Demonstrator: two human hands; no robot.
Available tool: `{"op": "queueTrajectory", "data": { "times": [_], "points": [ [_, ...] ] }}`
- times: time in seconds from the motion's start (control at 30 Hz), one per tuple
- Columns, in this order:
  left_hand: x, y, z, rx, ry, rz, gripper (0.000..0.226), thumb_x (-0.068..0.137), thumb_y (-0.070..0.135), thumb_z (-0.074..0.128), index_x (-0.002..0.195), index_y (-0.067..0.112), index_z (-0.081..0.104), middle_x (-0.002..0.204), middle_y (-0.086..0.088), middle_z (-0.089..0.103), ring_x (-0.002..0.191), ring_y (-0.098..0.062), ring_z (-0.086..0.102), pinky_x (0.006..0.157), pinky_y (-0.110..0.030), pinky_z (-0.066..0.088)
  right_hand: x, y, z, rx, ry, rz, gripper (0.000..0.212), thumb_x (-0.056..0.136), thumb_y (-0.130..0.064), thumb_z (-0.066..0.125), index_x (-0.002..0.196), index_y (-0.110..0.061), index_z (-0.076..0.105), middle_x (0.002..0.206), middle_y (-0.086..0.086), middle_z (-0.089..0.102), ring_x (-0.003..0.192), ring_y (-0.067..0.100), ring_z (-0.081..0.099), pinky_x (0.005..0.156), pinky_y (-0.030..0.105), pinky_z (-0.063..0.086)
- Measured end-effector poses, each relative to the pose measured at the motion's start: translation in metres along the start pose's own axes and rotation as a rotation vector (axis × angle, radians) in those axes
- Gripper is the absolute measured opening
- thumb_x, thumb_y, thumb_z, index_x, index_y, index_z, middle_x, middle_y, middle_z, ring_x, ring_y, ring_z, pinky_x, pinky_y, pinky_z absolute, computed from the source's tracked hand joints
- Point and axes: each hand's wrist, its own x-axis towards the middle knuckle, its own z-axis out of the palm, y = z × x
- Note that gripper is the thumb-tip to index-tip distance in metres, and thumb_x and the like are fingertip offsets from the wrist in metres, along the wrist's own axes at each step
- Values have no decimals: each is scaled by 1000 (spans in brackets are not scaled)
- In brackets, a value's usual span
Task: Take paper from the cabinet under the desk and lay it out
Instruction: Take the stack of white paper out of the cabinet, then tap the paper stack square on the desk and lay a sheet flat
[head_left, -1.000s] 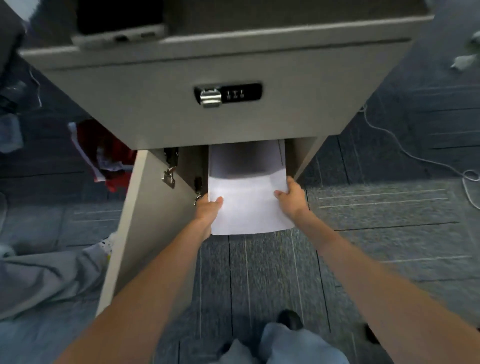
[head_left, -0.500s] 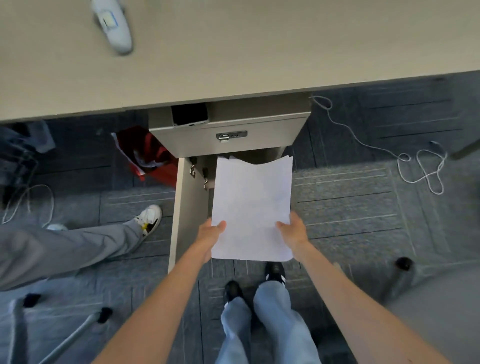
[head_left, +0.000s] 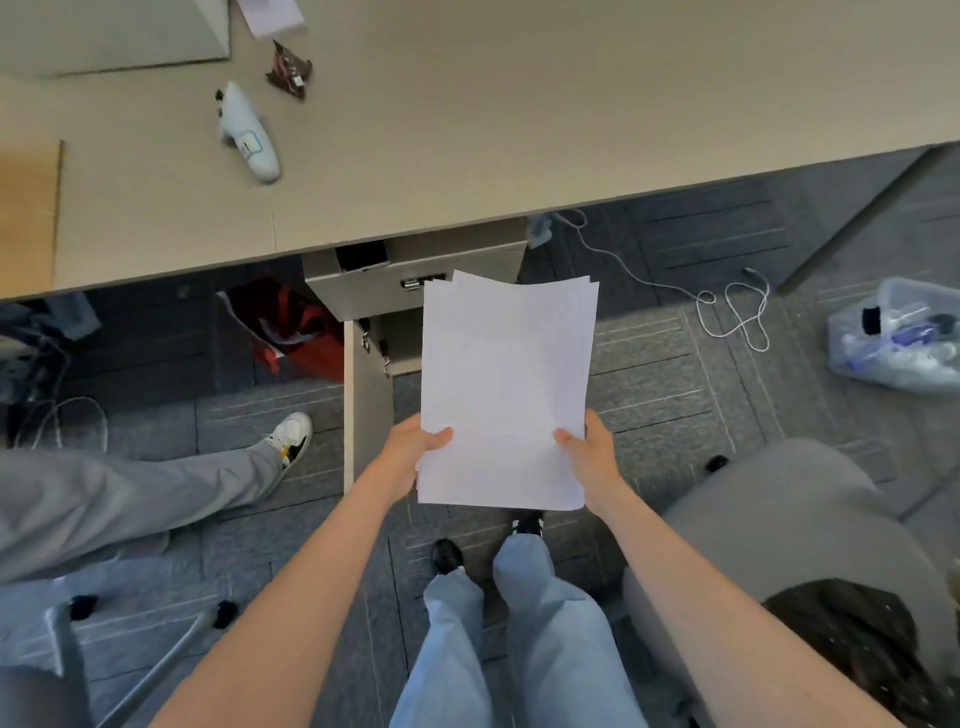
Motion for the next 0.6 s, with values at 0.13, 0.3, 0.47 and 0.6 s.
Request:
{"op": "queueTrajectory", "data": {
  "times": [0.13,0.3,0.47,0.6],
  "points": [
    [-17,36,15,38,-52,76,44,90,1,60,133,3,54,135,-15,60,117,-33,60,83,-36,55,-10,-35,-16,83,14,-62,30,93,2,46,117,-12,55,106,3,61,92,22,56,67,27,47],
    [-32,88,33,122,-94,162,45,88,-1,60,132,7,55,133,-12,62,119,-33,60,99,-48,49,-13,-89,-32,112,28,-147,31,90,2,48,118,-9,57,103,3,62,82,16,59,61,25,46],
    [-42,142,54,170,-153,249,42,86,-3,61,127,7,59,123,-6,67,107,-24,66,86,-37,56,-9,-139,-49,131,29,-234,32,89,1,49,117,-11,57,107,5,61,93,24,58,63,26,47],
    [-50,190,73,204,-200,343,41,87,-3,59,125,10,58,118,-4,68,110,-24,65,84,-33,55,1,-183,-55,173,46,-300,34,91,2,48,119,-14,56,111,5,60,96,24,57,79,34,47]
  ]
}}
